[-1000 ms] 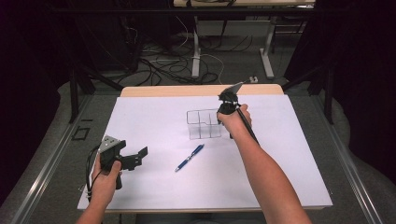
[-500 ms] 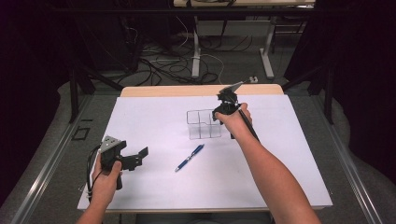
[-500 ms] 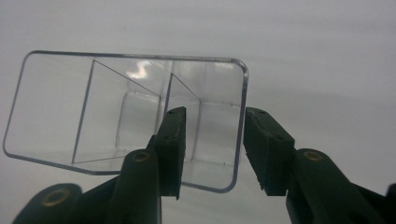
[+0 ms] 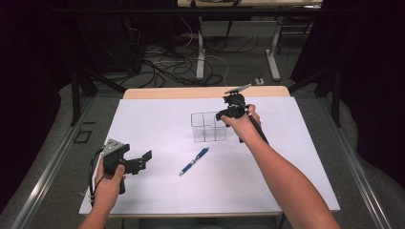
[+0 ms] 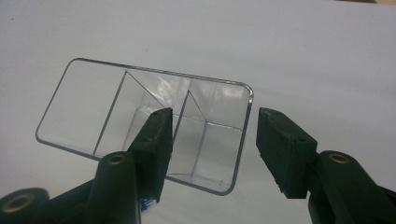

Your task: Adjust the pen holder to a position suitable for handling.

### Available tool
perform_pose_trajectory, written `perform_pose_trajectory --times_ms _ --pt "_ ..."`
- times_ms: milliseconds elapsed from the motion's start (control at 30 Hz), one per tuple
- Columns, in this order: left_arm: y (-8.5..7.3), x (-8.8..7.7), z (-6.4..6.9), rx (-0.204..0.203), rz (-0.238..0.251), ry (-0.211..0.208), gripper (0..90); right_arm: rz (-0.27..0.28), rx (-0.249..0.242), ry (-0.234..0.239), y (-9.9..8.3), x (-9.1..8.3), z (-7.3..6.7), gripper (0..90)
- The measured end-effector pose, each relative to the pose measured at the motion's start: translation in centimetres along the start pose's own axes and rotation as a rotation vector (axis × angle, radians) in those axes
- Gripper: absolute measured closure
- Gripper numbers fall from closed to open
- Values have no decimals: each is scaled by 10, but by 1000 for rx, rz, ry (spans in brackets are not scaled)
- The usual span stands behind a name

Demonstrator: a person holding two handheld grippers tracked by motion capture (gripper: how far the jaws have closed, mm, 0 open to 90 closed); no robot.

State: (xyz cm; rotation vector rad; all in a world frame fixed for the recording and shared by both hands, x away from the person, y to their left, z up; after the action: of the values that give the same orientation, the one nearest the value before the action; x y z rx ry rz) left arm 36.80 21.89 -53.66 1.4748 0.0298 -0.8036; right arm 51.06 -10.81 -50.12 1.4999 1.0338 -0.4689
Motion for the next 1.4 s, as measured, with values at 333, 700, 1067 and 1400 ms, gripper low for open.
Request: perform_pose_trajectory --times_ms 333,700,1067,1400 --pt "-1 2 1 17 -10 10 34 59 -83 52 -3 -15 -1 384" --pt "2 4 4 -1 -12 -5 33 157 -178 71 -12 -35 2 305" --pt "5 7 11 -22 -29 -38 8 261 -204 90 -31 -59 19 255" --pt "12 11 27 28 -41 -66 19 357 -220 52 -48 -80 33 155"
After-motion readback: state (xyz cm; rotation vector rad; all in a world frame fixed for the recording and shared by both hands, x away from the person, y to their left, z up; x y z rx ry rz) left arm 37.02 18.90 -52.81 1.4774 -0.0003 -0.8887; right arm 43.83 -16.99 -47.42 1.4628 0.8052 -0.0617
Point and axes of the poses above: each handheld gripper's, and its own axes: x roughly forward along the jaws, y roughly out of its top, z roughly to its right, the point moved 6 cm from there along x, roughly forward along the jaws, and after that the axes turned 3 degrees about x, right-handed, at the moved point
